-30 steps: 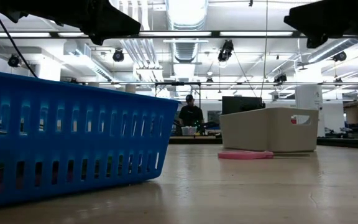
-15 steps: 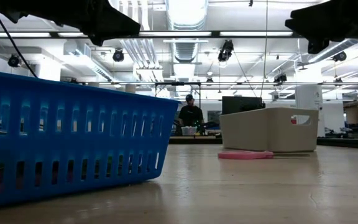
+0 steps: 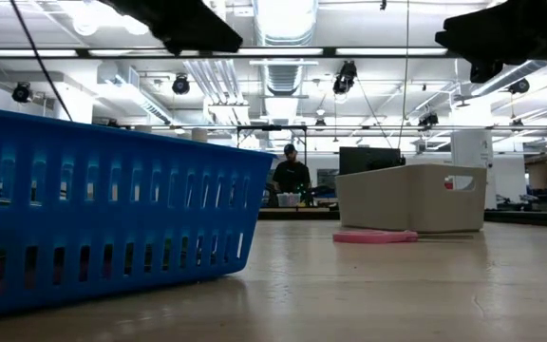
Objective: Pick & Place Paint Supplies
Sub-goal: Put the pink scissors into the blue bin
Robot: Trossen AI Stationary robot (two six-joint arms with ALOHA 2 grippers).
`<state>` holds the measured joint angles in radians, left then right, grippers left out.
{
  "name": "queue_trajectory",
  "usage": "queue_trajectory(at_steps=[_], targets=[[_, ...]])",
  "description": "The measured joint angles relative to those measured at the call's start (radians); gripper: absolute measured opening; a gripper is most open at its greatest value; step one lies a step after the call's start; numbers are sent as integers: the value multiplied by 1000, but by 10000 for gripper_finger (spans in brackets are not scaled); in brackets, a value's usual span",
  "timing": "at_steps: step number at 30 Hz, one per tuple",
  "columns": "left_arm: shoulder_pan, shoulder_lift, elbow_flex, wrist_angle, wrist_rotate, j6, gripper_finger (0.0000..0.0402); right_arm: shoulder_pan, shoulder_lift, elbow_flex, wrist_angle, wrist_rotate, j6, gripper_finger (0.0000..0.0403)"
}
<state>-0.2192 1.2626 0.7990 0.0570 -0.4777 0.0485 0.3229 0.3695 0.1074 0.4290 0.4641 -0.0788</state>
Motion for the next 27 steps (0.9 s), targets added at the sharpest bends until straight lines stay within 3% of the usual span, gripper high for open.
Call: queue_trajectory(at_steps=[17, 23, 27], targets=[[0, 508, 378, -196, 29, -18, 113, 0, 7, 1, -8, 2, -2, 143], [2, 628, 497, -282, 257, 29, 113, 0, 14, 1, -9, 2, -2, 143], [7, 705, 570, -340, 261, 29, 113, 0, 21, 1, -12, 2, -1, 143]])
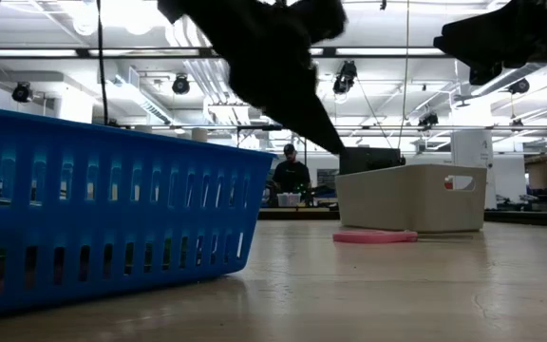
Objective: Pick & Place Paint Supplies
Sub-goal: Put the pink scissors into the blue bin
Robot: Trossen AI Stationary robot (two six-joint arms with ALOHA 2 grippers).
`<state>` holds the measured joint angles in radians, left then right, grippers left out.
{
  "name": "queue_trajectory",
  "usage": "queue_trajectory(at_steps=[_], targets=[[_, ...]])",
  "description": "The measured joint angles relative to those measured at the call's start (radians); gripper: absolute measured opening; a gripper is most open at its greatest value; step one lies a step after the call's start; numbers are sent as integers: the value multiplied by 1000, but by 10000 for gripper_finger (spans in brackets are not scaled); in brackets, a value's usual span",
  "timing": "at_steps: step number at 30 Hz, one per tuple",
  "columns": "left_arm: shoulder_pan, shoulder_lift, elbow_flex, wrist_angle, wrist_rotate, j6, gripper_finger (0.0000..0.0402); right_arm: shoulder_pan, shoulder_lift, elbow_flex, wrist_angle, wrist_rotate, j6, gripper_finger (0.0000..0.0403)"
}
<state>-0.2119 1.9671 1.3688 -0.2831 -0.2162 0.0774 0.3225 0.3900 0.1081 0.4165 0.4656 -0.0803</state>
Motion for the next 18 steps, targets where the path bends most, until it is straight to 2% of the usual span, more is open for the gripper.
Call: queue_trajectory(at_steps=[5, 9, 18], targets=[[10, 85, 57, -9, 3, -34, 113, 0, 3, 0, -1, -2, -1, 143], [13, 129, 84, -3, 44, -52, 113, 0, 4, 0, -1, -2, 2, 143], [18, 164, 85, 26, 82, -101, 113, 0, 5, 0, -2, -2, 0, 143]])
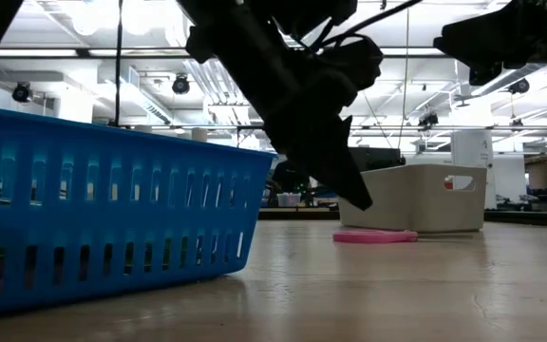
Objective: Pick & Place Paint Supplies
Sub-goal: Put the pink scissors into the blue bin
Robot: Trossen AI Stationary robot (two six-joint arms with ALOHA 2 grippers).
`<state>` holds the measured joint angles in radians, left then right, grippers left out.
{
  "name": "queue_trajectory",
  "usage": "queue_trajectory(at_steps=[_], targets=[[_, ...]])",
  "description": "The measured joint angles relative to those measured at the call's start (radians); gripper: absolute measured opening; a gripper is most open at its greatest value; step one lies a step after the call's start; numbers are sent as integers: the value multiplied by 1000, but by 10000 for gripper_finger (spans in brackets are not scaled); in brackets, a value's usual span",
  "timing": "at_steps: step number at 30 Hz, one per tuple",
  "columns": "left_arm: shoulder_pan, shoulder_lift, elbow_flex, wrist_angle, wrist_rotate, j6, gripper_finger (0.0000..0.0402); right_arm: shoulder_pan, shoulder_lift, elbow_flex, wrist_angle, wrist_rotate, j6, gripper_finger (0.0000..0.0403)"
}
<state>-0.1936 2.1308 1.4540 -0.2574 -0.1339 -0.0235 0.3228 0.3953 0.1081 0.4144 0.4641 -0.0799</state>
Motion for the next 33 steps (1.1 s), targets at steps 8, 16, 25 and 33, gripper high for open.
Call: queue_trajectory(at_steps=[8, 16, 25, 33], targets=[[13, 17, -1, 14, 23, -4, 113, 0, 0, 0, 0, 0, 1, 143], [18, 53, -6, 27, 23, -11, 113, 0, 0, 0, -14, 2, 0, 143], [28, 87, -3, 25, 27, -33, 113, 0, 0, 0, -17, 2, 1, 143], [30, 90, -3, 25, 28, -30, 87, 0, 0, 0, -17, 2, 0, 143]])
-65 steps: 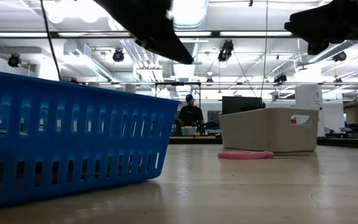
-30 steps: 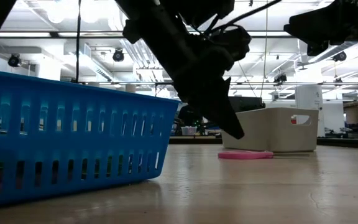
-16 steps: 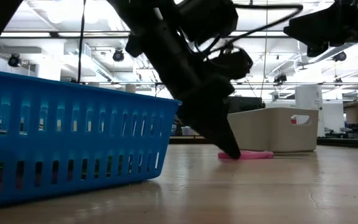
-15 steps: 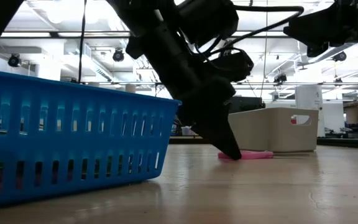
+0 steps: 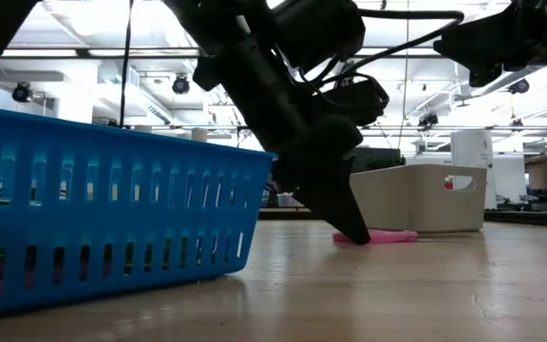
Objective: Pick & Place Paint Supplies
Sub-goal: Put the pink scissors into the blue bin
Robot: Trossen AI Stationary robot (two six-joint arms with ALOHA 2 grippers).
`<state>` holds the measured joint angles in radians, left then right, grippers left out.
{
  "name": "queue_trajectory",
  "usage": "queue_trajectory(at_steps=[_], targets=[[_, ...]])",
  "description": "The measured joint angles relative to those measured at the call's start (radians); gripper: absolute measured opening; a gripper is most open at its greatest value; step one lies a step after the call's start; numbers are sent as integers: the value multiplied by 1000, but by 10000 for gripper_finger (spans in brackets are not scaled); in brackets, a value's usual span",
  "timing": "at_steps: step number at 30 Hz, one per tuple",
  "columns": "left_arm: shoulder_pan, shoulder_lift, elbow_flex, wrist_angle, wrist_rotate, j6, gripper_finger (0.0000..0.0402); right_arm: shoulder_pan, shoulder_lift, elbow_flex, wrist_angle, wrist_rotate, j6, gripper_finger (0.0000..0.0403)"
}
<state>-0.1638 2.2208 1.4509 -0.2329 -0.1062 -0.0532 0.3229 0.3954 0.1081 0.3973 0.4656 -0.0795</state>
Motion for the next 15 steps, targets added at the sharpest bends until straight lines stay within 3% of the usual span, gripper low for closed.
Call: queue_trajectory(at_steps=[7, 15], targets=[[1, 0, -1, -3, 1, 0, 9, 0, 0, 0, 0, 0, -2, 143], [1, 0, -1, -6, -5, 2, 3, 0, 0, 0, 0, -2, -1, 143]])
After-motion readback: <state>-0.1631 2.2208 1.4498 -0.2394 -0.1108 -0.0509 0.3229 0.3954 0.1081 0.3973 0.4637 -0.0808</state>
